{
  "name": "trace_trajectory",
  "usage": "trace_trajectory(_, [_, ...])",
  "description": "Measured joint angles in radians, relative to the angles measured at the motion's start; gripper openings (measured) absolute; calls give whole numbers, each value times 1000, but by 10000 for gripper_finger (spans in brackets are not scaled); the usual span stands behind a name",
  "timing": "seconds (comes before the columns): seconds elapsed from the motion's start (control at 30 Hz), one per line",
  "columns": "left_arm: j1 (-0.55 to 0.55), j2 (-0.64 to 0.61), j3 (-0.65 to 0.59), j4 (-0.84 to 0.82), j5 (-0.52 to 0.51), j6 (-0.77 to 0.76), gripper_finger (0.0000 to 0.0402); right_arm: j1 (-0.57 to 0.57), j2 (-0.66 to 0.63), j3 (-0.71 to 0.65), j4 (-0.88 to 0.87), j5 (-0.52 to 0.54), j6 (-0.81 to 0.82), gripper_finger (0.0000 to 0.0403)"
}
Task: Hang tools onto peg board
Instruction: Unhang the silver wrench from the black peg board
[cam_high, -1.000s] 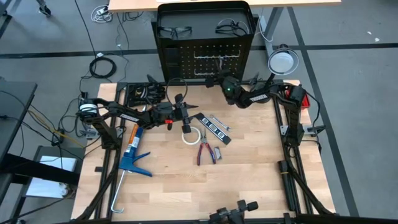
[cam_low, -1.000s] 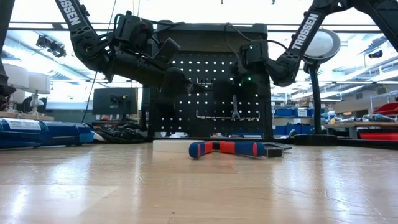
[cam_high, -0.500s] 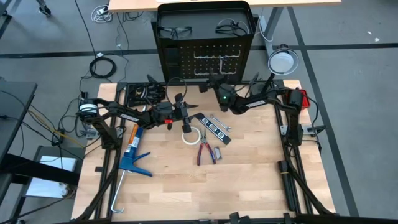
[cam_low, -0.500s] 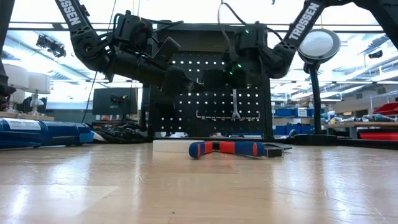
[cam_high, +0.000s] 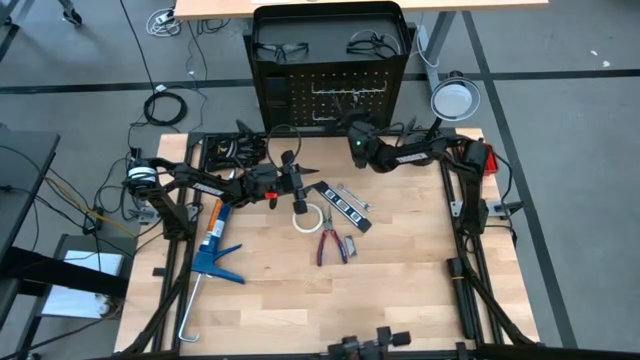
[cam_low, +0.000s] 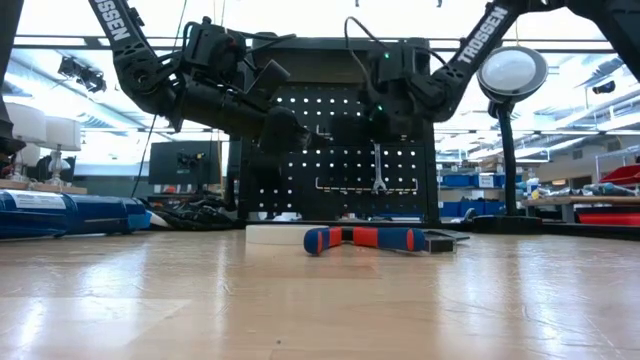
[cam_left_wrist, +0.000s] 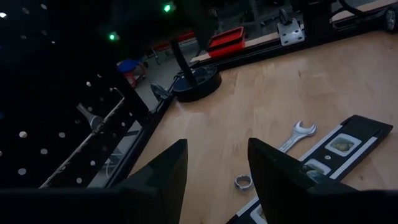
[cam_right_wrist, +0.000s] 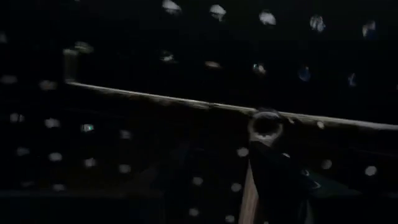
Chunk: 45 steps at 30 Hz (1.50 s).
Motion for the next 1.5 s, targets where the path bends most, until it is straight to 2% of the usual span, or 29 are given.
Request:
trace_trajectory(0.2, [0, 0, 0, -5, 0, 2, 172, -54, 0, -40, 0, -40, 113, 177])
trace_trajectory(0.53, [0, 0, 0, 4, 0, 2, 172, -103, 0, -43, -27, -98, 146, 184])
trace_trajectory(0.67, [0, 0, 0, 4, 0, 2, 172, -122, 0, -43, -53, -153, 158, 184])
trace_trajectory(1.3, [0, 0, 0, 6, 0, 3, 172, -143, 0, -39, -50, -179, 129, 184])
trace_trajectory(1.5, [0, 0, 0, 8, 0, 3, 172, -135, 0, 4, -129, -149, 170, 182])
